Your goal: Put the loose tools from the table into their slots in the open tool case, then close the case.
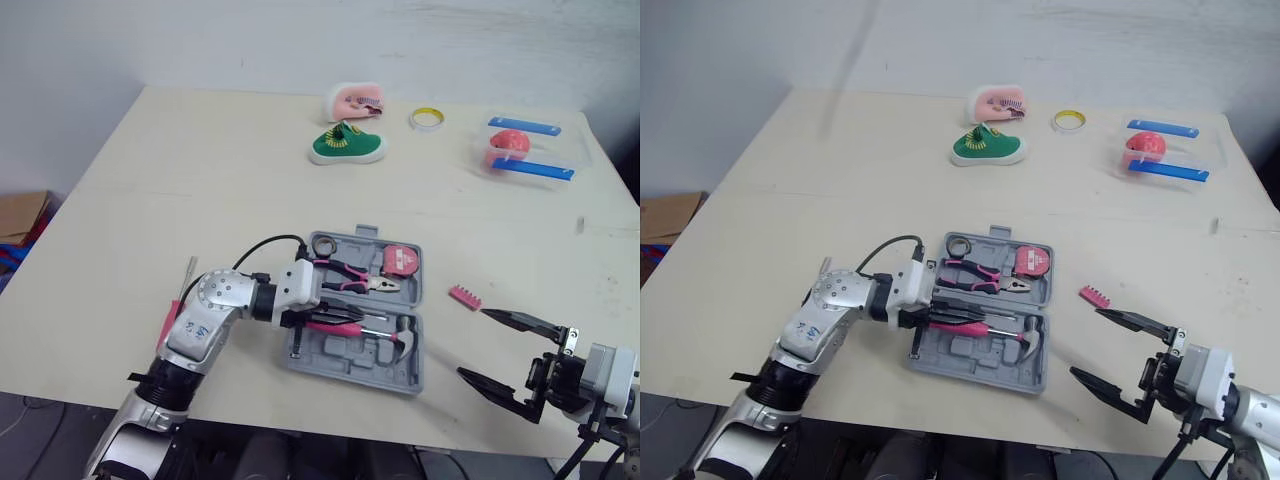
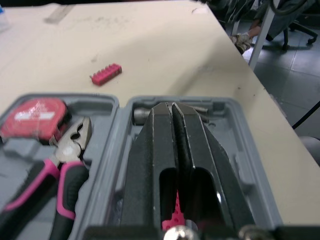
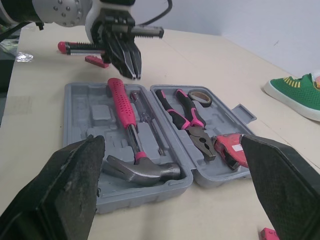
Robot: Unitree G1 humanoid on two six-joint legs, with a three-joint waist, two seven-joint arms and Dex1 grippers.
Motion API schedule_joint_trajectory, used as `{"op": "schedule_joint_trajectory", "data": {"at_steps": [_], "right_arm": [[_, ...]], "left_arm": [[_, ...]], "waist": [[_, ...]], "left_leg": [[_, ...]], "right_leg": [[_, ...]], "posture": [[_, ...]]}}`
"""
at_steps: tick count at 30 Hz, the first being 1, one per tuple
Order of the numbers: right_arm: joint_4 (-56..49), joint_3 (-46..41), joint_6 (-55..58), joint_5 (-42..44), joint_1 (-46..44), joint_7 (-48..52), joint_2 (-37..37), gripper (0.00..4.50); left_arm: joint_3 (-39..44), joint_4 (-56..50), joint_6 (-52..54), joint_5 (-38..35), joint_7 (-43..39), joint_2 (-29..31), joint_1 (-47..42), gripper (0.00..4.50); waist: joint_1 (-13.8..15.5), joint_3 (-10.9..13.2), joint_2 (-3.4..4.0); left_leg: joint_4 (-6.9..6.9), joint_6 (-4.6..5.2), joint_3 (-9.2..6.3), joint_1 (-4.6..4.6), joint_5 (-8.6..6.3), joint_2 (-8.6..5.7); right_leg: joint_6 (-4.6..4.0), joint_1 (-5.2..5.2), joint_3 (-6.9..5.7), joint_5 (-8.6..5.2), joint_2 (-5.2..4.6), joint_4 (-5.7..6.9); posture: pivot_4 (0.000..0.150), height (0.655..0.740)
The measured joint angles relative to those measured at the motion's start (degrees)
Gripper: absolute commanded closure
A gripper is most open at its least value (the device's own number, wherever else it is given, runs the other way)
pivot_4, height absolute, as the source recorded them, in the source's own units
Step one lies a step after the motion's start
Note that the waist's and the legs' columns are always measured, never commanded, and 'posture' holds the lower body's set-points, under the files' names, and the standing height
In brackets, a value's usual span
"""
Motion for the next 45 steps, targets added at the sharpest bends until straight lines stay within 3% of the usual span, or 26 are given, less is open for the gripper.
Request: {"op": "schedule_joint_trajectory", "data": {"at_steps": [19, 31, 33, 37, 45], "right_arm": [[0.0, 0.2, -1.0, -0.4, 1.3, -1.0, 0.0, 0.0], [0.1, 0.2, -1.3, -0.4, 1.5, -1.6, 0.0, 0.0], [0.6, 0.2, -1.4, -0.4, 1.4, -1.6, 0.0, 0.0], [0.8, 0.3, -1.4, -0.5, 1.1, -1.7, 0.0, 0.0], [0.8, 0.3, -1.5, -0.5, 1.7, -2.0, 0.0, 0.0]], "left_arm": [[-5.0, 5.7, -4.9, 8.0, 1.4, -0.2, -0.5, 4.45], [-8.6, 3.9, 3.8, 9.8, 3.7, 0.6, -2.3, 4.45], [-10.3, 3.2, 5.6, 10.9, 3.6, 1.3, -3.3, 4.45], [-13.4, 3.2, 6.4, 14.1, 4.2, 1.7, -4.6, 4.45], [-13.2, 2.1, 9.2, 14.1, 6.4, 0.6, -2.9, 4.45]], "waist": [[0.0, 0.0, 0.01], [0.0, -1.2, 0.05], [0.0, -1.3, 0.03], [-0.1, -1.7, -0.19], [0.1, -2.6, 0.11]], "left_leg": [[0.0, 0.0, 0.0, 0.04, 0.0, 0.0], [-0.01, 0.07, 0.01, 0.26, -0.04, 0.0], [-0.11, 0.12, 0.01, 0.57, -0.07, 0.0], [-0.98, 0.43, 0.07, 1.91, -0.48, 0.01], [-0.97, 0.56, 0.08, 1.91, -0.66, -0.02]], "right_leg": [[0.0, 0.03, 0.0, 0.0, -0.01, 0.0], [0.01, 0.3, 0.03, 0.01, -0.05, -0.03], [0.01, 0.6, 0.04, 0.01, -0.06, -0.14], [-0.05, 2.25, 0.06, -0.02, -0.16, -1.07], [-0.2, 2.27, -0.05, -0.1, -0.48, -1.16]], "posture": [[0.15, 0.74], [0.15, 0.74], [0.15, 0.74], [0.15, 0.74], [0.15, 0.74]]}}
